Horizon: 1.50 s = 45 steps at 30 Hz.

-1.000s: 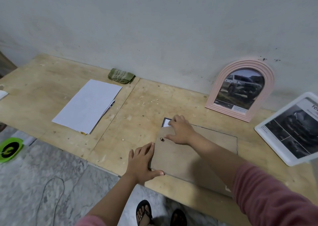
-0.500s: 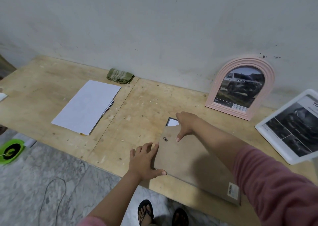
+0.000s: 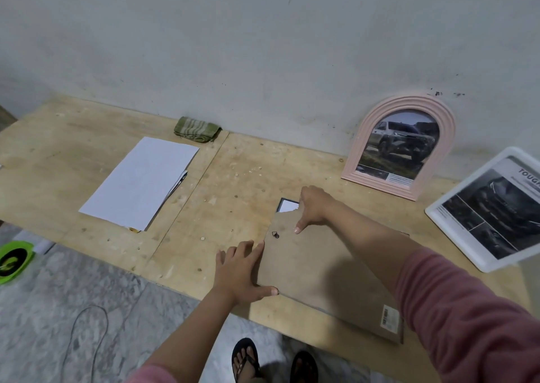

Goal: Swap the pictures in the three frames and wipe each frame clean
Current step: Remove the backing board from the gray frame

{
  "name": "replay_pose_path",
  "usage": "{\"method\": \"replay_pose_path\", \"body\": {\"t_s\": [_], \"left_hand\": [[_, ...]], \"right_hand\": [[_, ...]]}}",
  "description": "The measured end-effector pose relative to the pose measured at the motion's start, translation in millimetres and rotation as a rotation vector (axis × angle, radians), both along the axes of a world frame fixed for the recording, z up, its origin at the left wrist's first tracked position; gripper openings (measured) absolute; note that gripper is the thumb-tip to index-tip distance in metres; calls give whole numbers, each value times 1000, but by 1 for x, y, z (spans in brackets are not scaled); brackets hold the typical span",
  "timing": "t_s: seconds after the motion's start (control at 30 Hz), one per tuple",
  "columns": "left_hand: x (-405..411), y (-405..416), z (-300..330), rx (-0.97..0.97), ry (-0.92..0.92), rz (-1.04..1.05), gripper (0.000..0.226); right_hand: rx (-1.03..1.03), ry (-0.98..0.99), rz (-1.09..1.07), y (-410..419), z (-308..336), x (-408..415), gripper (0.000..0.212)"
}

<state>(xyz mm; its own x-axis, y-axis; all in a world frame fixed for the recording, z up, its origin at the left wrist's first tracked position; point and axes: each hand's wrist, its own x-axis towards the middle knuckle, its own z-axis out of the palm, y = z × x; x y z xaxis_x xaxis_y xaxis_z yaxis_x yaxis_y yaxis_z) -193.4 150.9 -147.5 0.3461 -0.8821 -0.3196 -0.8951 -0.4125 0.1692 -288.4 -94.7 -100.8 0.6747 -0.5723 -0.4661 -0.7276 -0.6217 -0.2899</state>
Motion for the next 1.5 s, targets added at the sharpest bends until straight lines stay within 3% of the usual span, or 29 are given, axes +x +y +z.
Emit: {"method": "replay_pose_path", "body": {"t_s": [0.23,0.37,0.47,0.6,0.7,0.8,0.93,1.03,1.13,1.27,1.43,1.5], "left_hand": [[-1,0,2,28,13,1,120],[-1,0,4,52,24,0,119],[1,-2,6,71,38,1,119],[-1,-14,17,57,52,26,113],[-5,-35,23,-139,42,67,96],[-5,-64,26,-260,200,95,80],[2,-101,27,-63,265,98,88],[7,-113,20,49,188,70,73],[8,-122,16,22,219,95,49],[7,-132,22,-13,355,230,37],[8,-133,21,-34,517,404,6],[8,-132,18,-62,594,458,9]], "right_hand": [[38,-44,-73,0,-2,-4,61],[47,-175,-215,-5,-2,-19,46],[14,-152,-275,-12,-2,-48,27],[-69,-232,-575,-1,-13,-110,22],[-198,-303,-900,24,-30,-153,29],[-282,-375,-1091,48,-40,-183,33],[-237,-440,-992,68,-50,-205,24],[-249,-536,-956,79,-57,-213,24],[-275,-561,-1012,86,-66,-221,33],[-239,-596,-1066,86,-65,-223,37],[-228,-575,-1092,78,-63,-219,39],[-235,-560,-1082,77,-63,-218,39]]}}
